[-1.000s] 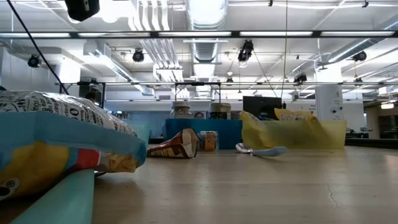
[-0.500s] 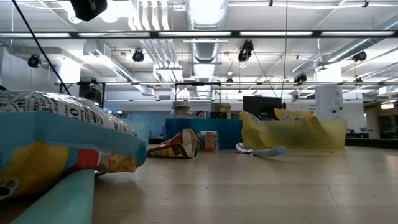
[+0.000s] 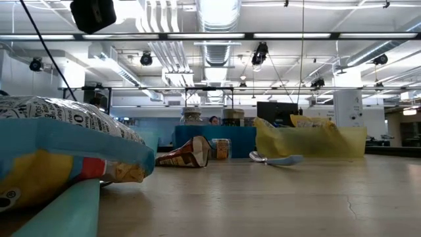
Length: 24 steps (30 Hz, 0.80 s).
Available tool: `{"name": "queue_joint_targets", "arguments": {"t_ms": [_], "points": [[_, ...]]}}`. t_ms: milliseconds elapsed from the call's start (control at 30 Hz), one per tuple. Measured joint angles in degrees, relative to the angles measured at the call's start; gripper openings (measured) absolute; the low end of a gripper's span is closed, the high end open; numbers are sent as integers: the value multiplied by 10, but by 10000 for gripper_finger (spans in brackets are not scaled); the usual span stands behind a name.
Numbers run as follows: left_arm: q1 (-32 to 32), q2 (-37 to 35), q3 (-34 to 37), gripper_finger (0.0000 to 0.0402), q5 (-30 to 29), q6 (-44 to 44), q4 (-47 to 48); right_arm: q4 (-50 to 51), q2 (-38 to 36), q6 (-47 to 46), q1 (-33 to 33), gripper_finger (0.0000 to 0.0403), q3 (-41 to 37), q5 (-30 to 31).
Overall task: Pick & Place Food Item
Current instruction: Put the bottom brown seasoning bottle into the blue bin
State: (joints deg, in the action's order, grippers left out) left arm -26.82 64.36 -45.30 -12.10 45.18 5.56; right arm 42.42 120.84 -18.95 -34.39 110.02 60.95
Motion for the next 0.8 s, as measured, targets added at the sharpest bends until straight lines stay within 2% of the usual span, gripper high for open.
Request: {"name": "queue_joint_targets", "arguments": {"t_ms": [233, 400, 533, 667, 800], "points": [[12, 35, 0, 296, 45, 14, -56, 1, 0, -3, 2, 188, -2, -14], [18, 28, 0, 356, 53, 13, -67, 3, 0, -4, 1, 188, -3, -14], [18, 32, 0, 378, 45, 13, -86, 2, 0, -3, 2, 188, -3, -14], [21, 45, 0, 382, 10, 11, -96, -4, 0, 3, 8, 188, -3, -15], [30, 62, 0, 382, 1, 11, -127, -20, 0, 23, 14, 188, -3, -28]]}}
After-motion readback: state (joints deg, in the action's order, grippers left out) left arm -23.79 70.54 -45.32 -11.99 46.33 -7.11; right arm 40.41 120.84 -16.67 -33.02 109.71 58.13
